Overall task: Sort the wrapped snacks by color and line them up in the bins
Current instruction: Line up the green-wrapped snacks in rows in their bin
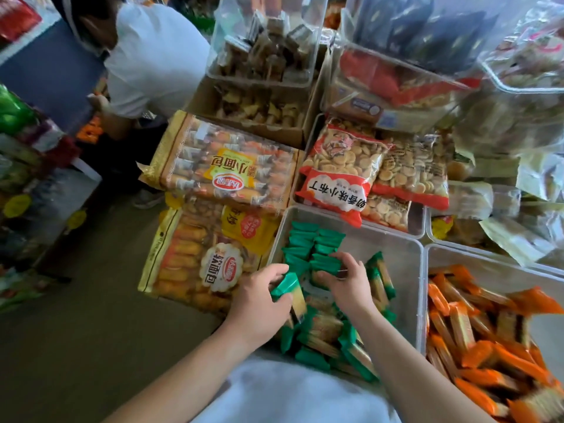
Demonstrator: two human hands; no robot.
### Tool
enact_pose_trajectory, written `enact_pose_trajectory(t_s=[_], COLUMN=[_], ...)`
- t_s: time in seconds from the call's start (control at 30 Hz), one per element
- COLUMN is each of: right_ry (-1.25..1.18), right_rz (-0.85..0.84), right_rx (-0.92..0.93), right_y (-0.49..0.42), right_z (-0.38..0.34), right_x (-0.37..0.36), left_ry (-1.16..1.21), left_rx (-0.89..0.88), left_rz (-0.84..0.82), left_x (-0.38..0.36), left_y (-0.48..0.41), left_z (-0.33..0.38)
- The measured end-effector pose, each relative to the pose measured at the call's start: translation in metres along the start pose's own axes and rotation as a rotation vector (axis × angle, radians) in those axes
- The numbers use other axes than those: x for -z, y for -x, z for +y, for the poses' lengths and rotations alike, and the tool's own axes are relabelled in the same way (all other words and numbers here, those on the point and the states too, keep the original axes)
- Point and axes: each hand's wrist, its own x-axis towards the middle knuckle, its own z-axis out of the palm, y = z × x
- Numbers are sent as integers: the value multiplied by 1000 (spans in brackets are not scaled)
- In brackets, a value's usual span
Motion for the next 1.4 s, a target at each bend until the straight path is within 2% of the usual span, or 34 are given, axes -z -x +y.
enact_pose_trajectory(t_s=[0.23, 0.5, 0.57, 0.67, 0.73, 0.8, 0.83, 0.9, 0.97, 1.03, 1.1, 1.17, 1.27, 1.33, 1.4], right_ry=[-71, 33, 90, 161, 33, -130, -169, -207, -246, -270, -333, -369, -430, -545, -572], right_rz=[101, -17, 28, 161, 16, -180, -213, -150, -16, 72, 30, -81, -195, -157, -72], right_rx=[-101, -185, -133, 112, 169, 126, 104, 75, 61, 41, -4, -46, -38, -78, -80], right_y=[0, 9, 17, 37, 51, 64, 68, 74, 78, 81, 84, 87, 90, 89, 86], right_z=[0, -3, -6, -23, -42, -58, -63, -67, -67, -70, -76, -80, -82, -79, -76], right_x=[-6, 13, 17, 27, 37, 46, 51, 59, 64, 66, 64, 59, 59, 62, 66], left_ry=[152, 227, 230, 248, 284, 372, 411, 401, 324, 317, 375, 399, 339, 379, 527], left_rx=[33, 48, 42, 25, 16, 15, 13, -2, 7, 9, -11, -34, -47, 34, 111], left_rz=[84, 79, 66, 65, 42, -18, -47, -33, 51, 11, -161, -282, -246, -211, -286], left_x=[8, 5, 4, 3, 3, 0, -2, -7, -9, -12, -16, -21, -22, -18, -16], left_y=[6, 0, -2, -7, -11, -13, -13, -14, -14, -13, -8, -4, -8, -11, -12], left_z=[-1, 0, 4, 12, 21, 31, 36, 40, 41, 43, 49, 55, 52, 49, 47])
